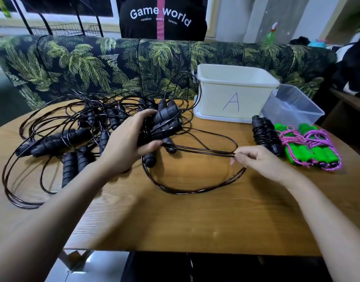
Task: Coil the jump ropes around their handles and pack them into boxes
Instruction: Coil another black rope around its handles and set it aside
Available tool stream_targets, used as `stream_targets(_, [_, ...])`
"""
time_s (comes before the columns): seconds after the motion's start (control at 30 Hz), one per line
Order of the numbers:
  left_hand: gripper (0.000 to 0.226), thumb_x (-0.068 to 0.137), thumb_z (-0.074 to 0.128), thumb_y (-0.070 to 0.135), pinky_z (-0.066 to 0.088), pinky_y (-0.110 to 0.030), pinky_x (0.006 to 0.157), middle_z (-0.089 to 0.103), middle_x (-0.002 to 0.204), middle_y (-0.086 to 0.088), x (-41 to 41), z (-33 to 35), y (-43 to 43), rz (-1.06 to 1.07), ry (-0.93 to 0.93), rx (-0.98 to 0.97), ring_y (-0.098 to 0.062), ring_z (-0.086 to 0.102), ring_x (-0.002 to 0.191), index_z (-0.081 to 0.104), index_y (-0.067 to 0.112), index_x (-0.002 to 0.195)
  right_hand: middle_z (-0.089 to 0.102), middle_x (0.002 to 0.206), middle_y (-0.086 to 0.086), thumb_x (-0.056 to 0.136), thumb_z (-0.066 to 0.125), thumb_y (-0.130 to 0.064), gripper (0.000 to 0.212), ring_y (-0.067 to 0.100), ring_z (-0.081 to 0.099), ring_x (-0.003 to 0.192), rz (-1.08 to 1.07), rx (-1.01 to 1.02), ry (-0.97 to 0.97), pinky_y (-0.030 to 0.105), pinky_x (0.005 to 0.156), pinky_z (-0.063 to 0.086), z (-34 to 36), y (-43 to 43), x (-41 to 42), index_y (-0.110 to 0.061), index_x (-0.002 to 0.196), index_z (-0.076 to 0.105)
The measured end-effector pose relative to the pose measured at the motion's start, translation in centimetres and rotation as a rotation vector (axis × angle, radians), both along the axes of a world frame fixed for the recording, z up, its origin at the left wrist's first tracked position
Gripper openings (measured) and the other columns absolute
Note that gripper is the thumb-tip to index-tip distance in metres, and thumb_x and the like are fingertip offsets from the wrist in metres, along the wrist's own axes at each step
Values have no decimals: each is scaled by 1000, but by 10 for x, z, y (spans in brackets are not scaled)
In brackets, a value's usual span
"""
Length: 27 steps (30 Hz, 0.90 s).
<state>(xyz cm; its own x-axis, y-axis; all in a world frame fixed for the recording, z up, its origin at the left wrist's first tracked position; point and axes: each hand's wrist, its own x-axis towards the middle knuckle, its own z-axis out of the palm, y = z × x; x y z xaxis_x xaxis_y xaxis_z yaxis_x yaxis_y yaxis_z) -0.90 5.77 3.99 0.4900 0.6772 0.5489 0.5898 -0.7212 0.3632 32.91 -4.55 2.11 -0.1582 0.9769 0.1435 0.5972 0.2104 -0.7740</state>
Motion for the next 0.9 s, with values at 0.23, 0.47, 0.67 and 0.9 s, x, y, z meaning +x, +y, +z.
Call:
stream_targets(0.23, [84, 79, 53, 71, 39, -31, 92, 65, 116, -10, 21, 21, -39, -348, 291, 247, -19, 53, 105, 38, 7, 132, 60, 65, 0, 99, 52, -45, 36, 19, 50, 63, -258, 35, -308, 32, 63, 32, 21, 58, -21, -25, 72, 65])
stream_targets(0.47, [78, 65, 65, 73, 52, -36, 57, 58, 70, -4, 48, -3, -52, -26, 511, 372, -24, 59, 64, 42, 7, 99, 48, 47, -8, 97, 56, -39, 29, 5, 41, 53, -377, 337, -338, 23, 54, 30, 77, 48, -89, -25, 73, 65])
stream_targets(0.67, [74, 52, 71, 69, 45, -31, 51, 58, 64, -5, 42, 0, -39, 214, 404, 236, -28, 61, 60, 51, 7, 87, 57, 53, -12, 92, 48, -48, 35, 16, 53, 53, -350, 544, -436, 28, 51, 36, 49, -12, -103, -28, 78, 71])
stream_targets(0.9, [91, 42, 62, 77, 30, -29, 54, 44, 62, 0, 37, 5, -32, 241, 204, 174, -32, 57, 61, 52, 1, 91, 63, 63, -6, 102, 45, -28, 34, 14, 55, 48, -130, 748, -644, 30, 44, 45, -13, -42, -99, -12, 96, 75])
